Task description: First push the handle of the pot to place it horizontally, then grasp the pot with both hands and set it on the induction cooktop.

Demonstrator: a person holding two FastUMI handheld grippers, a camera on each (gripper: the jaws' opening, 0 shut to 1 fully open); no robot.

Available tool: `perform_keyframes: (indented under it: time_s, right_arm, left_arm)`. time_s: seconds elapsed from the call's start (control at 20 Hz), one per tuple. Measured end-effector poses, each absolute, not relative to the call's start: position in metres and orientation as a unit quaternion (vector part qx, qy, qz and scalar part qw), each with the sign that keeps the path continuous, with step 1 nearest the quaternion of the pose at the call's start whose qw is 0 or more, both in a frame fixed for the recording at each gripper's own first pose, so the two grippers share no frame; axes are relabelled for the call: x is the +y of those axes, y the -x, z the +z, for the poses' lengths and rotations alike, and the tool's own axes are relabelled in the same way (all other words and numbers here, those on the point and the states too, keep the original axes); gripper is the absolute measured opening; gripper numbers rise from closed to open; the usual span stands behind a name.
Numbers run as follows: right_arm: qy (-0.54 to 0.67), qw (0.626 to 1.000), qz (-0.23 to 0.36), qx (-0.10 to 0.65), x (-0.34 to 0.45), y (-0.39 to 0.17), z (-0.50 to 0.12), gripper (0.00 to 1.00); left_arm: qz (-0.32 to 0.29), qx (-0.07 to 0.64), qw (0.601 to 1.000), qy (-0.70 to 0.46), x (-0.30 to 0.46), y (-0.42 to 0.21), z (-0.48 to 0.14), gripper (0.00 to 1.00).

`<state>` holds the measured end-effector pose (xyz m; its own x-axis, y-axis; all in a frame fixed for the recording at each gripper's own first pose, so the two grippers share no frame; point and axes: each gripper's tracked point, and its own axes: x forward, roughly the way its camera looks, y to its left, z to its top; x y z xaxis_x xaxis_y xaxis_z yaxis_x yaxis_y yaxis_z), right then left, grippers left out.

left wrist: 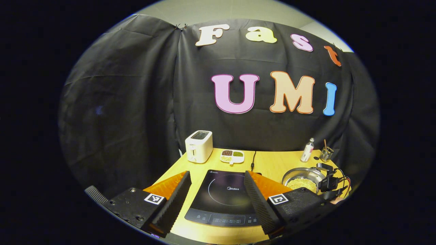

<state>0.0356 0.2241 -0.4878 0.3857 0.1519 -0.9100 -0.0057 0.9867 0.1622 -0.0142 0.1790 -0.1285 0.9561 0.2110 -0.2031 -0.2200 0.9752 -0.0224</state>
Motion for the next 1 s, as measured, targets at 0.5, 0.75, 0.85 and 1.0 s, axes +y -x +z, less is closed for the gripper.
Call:
perform_keyframes:
  time_s: [0.5,0.75,0.85,1.0]
  right_arm:
    - [-0.113,0.834,0.027,0.540,0.265,-0.067,-0.489,0.03]
    - [-0.130,0.840,0.011,0.527,0.282,-0.087,-0.490,0.00]
    - [-0.138,0.841,0.007,0.523,0.289,-0.096,-0.491,0.00]
    - [-0.144,0.843,0.002,0.518,0.295,-0.110,-0.490,0.00]
  left_arm:
    - [0.119,0.109,0.987,0.021,0.192,0.024,-0.137,0.95]
    - [0.130,0.116,0.984,0.029,0.199,0.032,-0.145,0.96]
    - [0.135,0.118,0.983,0.034,0.203,0.036,-0.146,0.96]
    - [0.139,0.123,0.982,0.041,0.204,0.039,-0.150,0.96]
